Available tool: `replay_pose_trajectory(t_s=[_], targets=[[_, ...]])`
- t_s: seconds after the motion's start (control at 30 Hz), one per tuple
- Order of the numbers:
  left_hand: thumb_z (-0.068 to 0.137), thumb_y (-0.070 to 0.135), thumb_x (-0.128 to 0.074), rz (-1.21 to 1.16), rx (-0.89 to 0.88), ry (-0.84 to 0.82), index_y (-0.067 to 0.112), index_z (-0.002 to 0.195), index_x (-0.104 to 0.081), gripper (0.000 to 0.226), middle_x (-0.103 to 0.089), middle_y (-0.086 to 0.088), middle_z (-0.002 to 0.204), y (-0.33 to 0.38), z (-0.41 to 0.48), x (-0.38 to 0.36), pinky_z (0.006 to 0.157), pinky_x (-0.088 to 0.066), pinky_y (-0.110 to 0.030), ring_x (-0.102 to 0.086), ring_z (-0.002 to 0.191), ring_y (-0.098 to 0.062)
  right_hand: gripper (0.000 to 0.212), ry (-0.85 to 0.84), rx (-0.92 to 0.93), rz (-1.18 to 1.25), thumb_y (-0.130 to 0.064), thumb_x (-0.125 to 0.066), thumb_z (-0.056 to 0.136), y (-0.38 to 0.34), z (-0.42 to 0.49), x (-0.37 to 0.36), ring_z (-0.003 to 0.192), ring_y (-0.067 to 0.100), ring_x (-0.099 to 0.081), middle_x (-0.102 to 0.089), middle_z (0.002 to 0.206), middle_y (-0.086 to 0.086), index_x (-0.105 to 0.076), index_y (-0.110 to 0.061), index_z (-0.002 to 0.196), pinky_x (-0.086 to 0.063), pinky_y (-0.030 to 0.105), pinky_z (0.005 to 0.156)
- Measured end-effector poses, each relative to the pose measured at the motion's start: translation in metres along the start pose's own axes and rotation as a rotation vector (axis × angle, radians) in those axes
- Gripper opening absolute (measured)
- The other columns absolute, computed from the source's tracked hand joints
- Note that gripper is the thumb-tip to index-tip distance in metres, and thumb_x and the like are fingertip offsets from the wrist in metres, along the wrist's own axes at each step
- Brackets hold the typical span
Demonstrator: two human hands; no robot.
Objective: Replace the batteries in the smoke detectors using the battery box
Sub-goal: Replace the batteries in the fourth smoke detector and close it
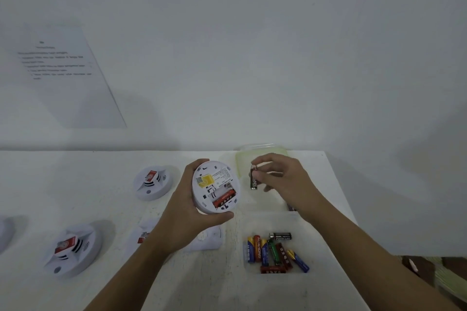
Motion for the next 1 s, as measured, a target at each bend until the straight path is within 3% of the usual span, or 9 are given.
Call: replay_pose_trajectory(t_s=[0.13,0.23,0.37,0.57,0.77,0.87,1.0], targets=[[0.061,0.012,-0.094,0.019,-0.002,0.01,0.036,0.128,-0.041,0.089,-0.057,0.033,0.115,0.011,-0.002,-0.001,0.081,-0.05,-0.006,-0.055,0.116,0.006,0.015,0.055,0.101,0.217,-0.009,-0.074,0.088,-0.035,-0.023,-0.004,0.081,0.022,-0.074,-0.077,0.09,0.007,-0.073,-0.011,0.104,-0.059,0.026,0.071],[0.059,0.015,-0.094,0.026,-0.001,-0.009,0.036,0.126,-0.044,0.086,-0.06,0.029,0.113,0.017,-0.006,-0.002,0.08,-0.053,-0.011,-0.06,0.113,0.002,0.018,0.059,0.23,0.23,-0.004,-0.078,0.084,-0.048,-0.038,-0.012,0.078,0.019,-0.074,-0.077,0.088,0.005,-0.073,-0.008,0.1,-0.058,0.024,0.071],[0.061,0.012,-0.095,0.01,-0.002,-0.039,0.03,0.129,-0.046,0.085,-0.064,0.016,0.115,0.022,-0.014,-0.007,0.087,-0.059,-0.03,-0.066,0.111,-0.014,0.017,0.034,0.439,0.027,-0.006,-0.081,0.082,-0.047,-0.051,-0.026,0.08,0.015,-0.074,-0.075,0.092,-0.001,-0.076,-0.01,0.098,-0.059,0.024,0.073],[0.062,0.012,-0.095,0.051,-0.002,-0.071,0.028,0.129,-0.045,0.085,-0.064,0.017,0.114,0.023,-0.022,-0.01,0.087,-0.059,-0.03,-0.066,0.108,-0.012,0.014,0.006,0.756,-0.316,-0.01,-0.081,0.083,-0.033,-0.061,-0.036,0.094,0.001,-0.068,-0.077,0.098,-0.004,-0.081,-0.012,0.097,-0.056,0.021,0.082],[0.06,0.023,-0.096,0.083,0.003,-0.104,0.033,0.131,-0.041,0.09,-0.063,0.018,0.114,0.025,-0.026,-0.01,0.087,-0.06,-0.033,-0.065,0.108,-0.015,0.015,-0.18,0.482,-0.179,-0.017,-0.08,0.084,-0.028,-0.06,-0.04,0.096,0.005,-0.069,-0.077,0.098,-0.009,-0.082,-0.017,0.099,-0.054,0.018,0.085],[0.062,0.019,-0.095,0.078,-0.004,-0.103,0.033,0.132,-0.04,0.09,-0.061,0.022,0.115,0.027,-0.028,-0.011,0.085,-0.059,-0.026,-0.063,0.11,-0.01,0.017,-0.131,0.37,-0.097,-0.025,-0.085,0.078,-0.03,-0.059,-0.038,0.091,0.008,-0.068,-0.076,0.091,-0.011,-0.082,-0.021,0.094,-0.052,0.022,0.08],[0.061,0.021,-0.094,0.086,-0.02,-0.083,0.036,0.13,-0.038,0.09,-0.058,0.03,0.114,0.031,-0.029,-0.01,0.081,-0.054,-0.013,-0.06,0.112,-0.001,0.049,-0.01,0.253,-0.247,-0.046,-0.09,0.065,-0.025,-0.053,-0.034,0.103,0.002,-0.055,-0.065,0.107,-0.019,-0.069,-0.04,0.109,-0.037,0.013,0.076]])
Point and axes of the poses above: each hand's wrist, its own z-axis towards the middle knuckle, its own x-axis out of the back of the hand, y = z × x, the point moved 4 cm from there along z, towards the middle knuckle
